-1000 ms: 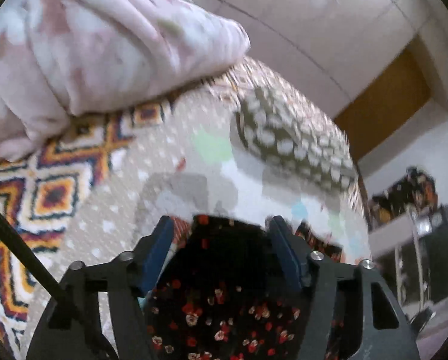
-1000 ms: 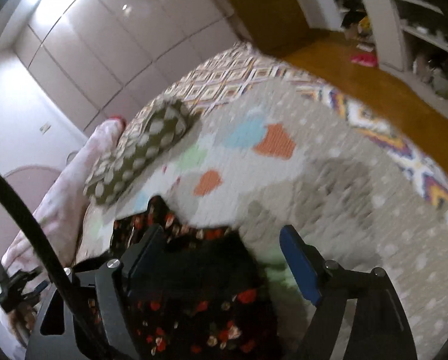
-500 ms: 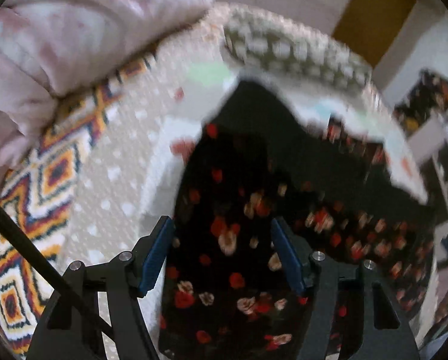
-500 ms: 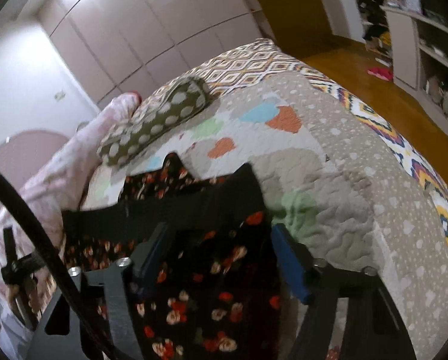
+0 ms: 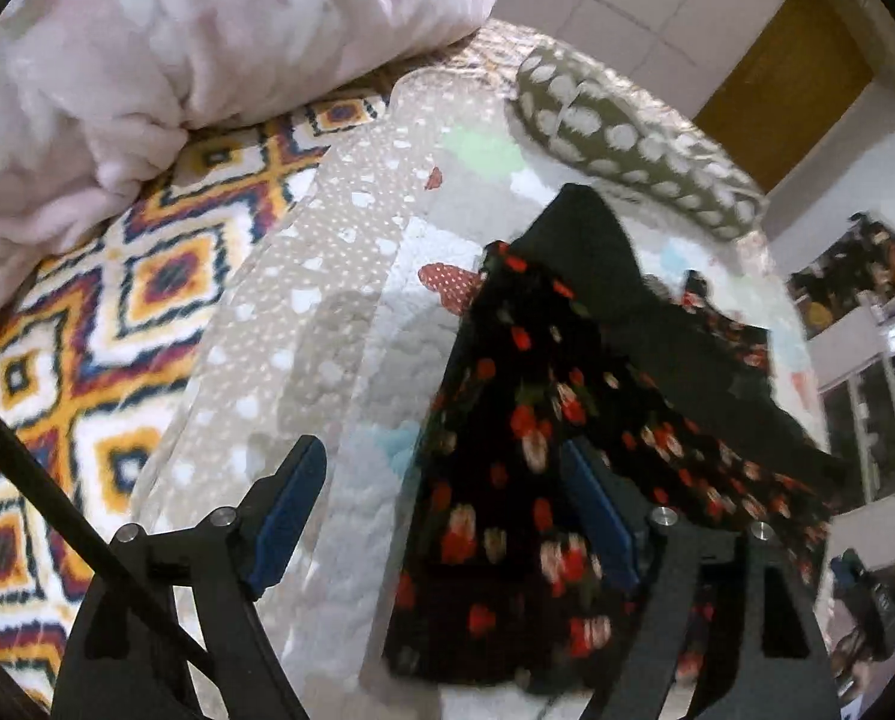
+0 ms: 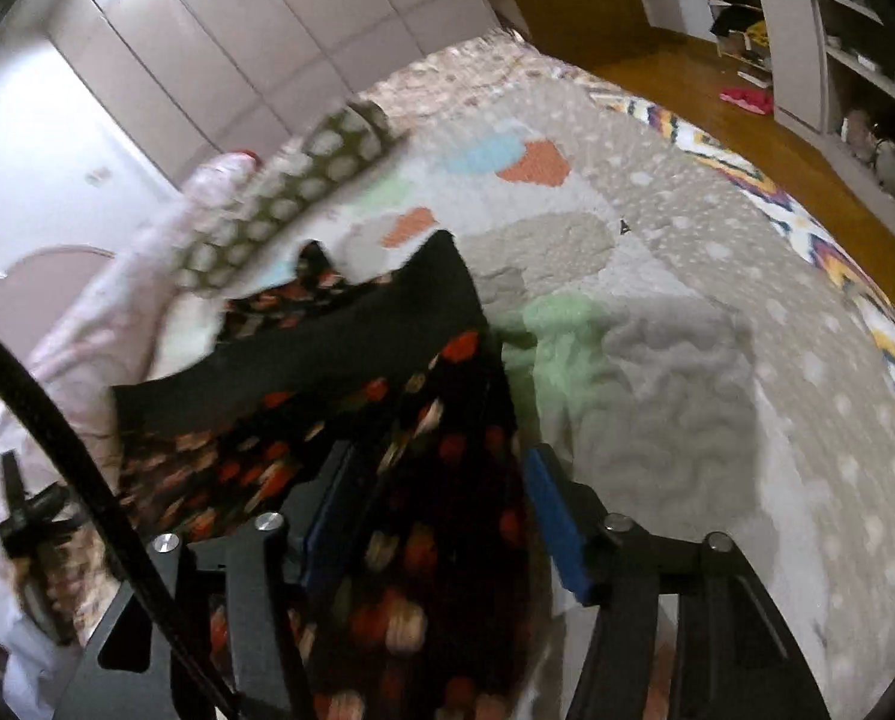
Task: Fold large clothes
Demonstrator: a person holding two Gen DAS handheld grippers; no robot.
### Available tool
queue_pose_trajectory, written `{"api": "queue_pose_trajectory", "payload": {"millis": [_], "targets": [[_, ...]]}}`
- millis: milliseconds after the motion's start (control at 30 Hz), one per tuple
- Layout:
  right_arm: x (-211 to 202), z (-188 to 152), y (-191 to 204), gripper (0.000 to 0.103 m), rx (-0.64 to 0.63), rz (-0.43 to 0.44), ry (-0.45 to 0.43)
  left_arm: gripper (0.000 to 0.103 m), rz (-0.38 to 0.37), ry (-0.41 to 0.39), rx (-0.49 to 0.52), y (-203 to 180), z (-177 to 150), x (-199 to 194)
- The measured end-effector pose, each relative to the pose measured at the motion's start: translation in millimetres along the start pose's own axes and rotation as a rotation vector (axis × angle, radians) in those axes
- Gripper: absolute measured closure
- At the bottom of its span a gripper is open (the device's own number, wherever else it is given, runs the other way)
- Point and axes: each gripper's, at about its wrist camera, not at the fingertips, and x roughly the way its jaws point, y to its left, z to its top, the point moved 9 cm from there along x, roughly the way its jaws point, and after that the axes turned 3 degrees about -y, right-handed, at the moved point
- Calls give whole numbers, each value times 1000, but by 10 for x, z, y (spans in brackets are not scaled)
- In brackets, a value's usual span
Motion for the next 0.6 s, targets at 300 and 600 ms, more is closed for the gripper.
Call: {"api": "queue_pose_trajectory", "payload": {"millis": [300,600], "targets": [[-461,-1197,129,21,247,353,66,23,-185,40,-96,138,-826,-282],[259,-966,371,13,335,294,-56,23,-267,18,-86,-38,-1216,-524]]}}
